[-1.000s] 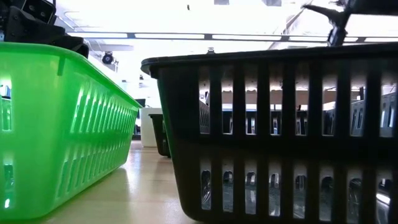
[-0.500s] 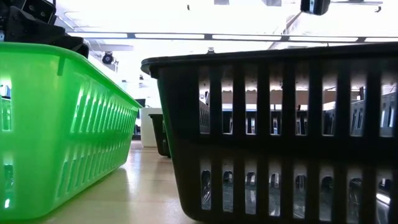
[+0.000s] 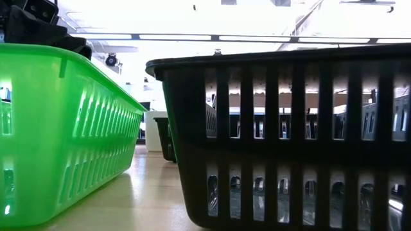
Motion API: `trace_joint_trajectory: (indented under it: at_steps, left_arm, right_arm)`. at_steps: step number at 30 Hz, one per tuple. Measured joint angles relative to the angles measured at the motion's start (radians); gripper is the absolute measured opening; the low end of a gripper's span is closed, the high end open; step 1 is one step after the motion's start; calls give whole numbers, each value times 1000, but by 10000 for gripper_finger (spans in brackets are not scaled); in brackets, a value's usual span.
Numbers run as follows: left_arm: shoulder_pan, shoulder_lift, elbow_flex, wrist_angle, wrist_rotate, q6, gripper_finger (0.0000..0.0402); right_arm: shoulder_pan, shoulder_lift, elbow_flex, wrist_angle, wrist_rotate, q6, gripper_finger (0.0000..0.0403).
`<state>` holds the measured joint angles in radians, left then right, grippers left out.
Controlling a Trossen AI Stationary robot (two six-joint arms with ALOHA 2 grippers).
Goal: Stack baskets on shelf by color
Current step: Put the bottom black bin on the shelf
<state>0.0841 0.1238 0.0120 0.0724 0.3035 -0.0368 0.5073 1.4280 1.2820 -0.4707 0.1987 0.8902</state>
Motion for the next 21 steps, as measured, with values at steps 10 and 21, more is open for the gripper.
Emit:
trace_joint_trajectory:
  at_steps: [10,21]
  left_arm:
    - [0,0,0,1,0,-210,133]
    - [0,0,0,1,-69,-533,133]
  right_arm:
    - [102,136,40,12,-10,-13,133]
    - [176,271,40,171,56,-169,133]
